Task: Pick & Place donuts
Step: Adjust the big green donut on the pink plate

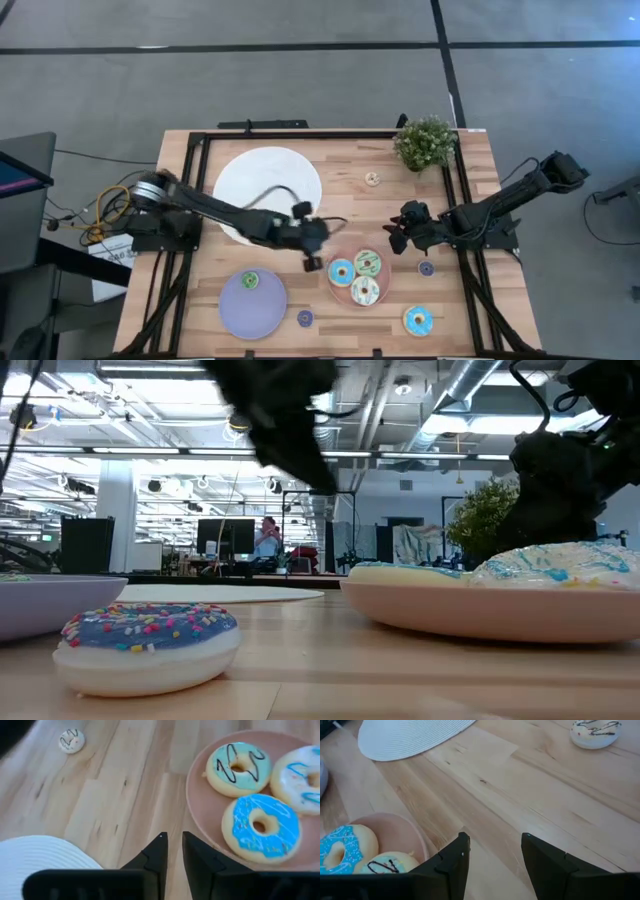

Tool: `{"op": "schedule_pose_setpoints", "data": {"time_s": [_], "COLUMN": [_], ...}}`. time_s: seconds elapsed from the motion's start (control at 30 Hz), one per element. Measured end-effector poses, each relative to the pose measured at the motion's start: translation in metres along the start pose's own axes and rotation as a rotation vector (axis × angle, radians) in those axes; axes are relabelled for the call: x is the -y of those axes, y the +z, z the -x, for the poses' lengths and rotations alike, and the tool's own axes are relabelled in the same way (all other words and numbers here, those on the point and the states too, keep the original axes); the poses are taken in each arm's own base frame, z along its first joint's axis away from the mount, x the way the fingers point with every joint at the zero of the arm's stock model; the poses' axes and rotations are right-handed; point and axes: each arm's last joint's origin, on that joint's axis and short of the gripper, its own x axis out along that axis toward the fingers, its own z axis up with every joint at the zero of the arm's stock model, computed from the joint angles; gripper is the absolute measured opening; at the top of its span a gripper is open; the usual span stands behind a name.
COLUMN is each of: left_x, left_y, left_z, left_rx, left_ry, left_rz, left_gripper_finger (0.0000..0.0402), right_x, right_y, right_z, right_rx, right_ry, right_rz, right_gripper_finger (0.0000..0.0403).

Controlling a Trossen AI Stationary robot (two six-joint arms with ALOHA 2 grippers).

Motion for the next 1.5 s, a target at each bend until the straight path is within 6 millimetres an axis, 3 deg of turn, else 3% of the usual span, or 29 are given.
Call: {"op": "schedule_pose_setpoints", "data": {"time_s": [0.27, 0.53, 0.77, 0.97, 1.2, 1.5], "left_x": [-0.039, -0.066, -0.078, -0.082, -0.082, -0.082], "left_y": [-0.073, -0.119, -0.133, -0.139, -0.142, -0.143], "left_z": [0.051, 0.094, 0.113, 0.119, 0.118, 0.117], "left_rx": [0.296, 0.526, 0.564, 0.523, 0.493, 0.481], "left_ry": [-0.085, -0.139, -0.125, -0.126, -0.122, -0.118], "left_rz": [0.109, 0.053, 0.001, 0.010, 0.000, -0.013], "left_gripper_finger": [0.0038, 0.0031, 0.0031, 0.0031, 0.0031, 0.0031], "right_x": [-0.005, -0.032, -0.057, -0.085, -0.114, -0.121], "right_y": [0.004, 0.029, 0.066, 0.085, 0.080, 0.060], "right_z": [0.000, 0.009, -0.001, -0.024, -0.045, -0.062], "right_rx": [0.035, 0.059, -0.207, -0.399, -0.525, -0.697], "right_ry": [0.050, 0.114, -0.043, -0.046, 0.000, 0.106], "right_rz": [-0.005, 0.192, 0.367, 0.585, 0.863, 0.936], "right_gripper_finger": [0.0169, 0.0168, 0.0176, 0.0220, 0.0255, 0.0249]}}
